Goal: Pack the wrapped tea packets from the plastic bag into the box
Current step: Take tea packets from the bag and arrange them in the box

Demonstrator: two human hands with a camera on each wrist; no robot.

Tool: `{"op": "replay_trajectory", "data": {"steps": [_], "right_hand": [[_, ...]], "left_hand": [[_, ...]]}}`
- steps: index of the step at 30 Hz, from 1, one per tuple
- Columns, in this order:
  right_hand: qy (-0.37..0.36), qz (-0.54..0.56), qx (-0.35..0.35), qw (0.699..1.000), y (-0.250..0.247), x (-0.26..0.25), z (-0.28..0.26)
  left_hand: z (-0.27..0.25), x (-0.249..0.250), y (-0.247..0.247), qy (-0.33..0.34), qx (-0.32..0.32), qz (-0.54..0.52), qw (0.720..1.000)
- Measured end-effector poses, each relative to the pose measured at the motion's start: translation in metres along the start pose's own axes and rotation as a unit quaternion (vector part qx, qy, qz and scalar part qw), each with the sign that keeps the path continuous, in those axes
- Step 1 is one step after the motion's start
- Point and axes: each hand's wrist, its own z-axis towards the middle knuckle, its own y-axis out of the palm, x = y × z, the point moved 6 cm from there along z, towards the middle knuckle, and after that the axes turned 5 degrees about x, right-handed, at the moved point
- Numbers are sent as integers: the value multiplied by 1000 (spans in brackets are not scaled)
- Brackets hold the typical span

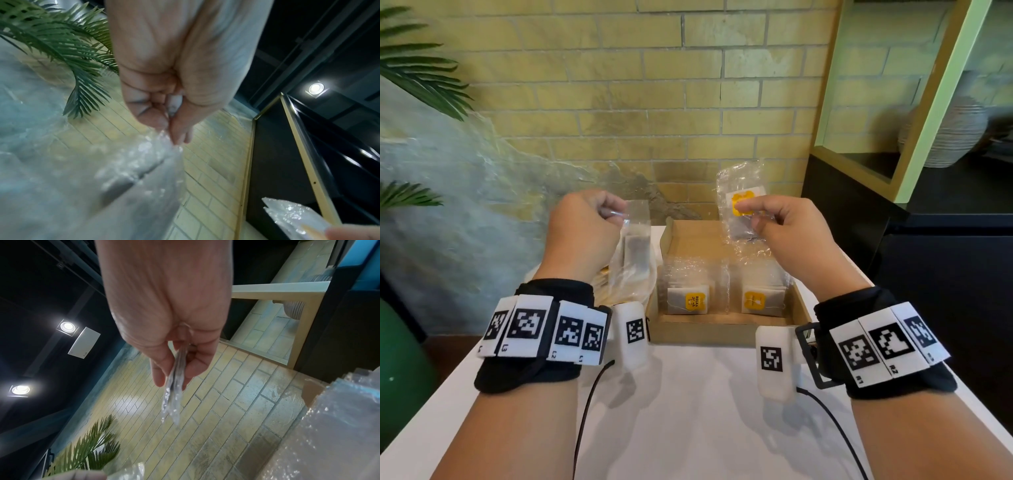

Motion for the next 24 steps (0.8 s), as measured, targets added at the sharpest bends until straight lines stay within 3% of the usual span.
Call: {"op": "replay_trajectory", "data": {"steps": [5, 11, 17, 24], "right_hand": [[14, -1, -12, 1000, 4, 1, -2], [7, -50, -65, 997, 18, -7, -7], [4, -117, -194, 974, 41, -17, -21], [4, -143, -243, 959, 44, -14, -26]], "left_hand": [[-2, 12, -3, 36, 14, -134, 990], [-10, 24, 5, 16, 6, -240, 971], [-24, 38, 28, 4, -26, -269, 963], [-27, 37, 33, -29, -13, -288, 957]]}}
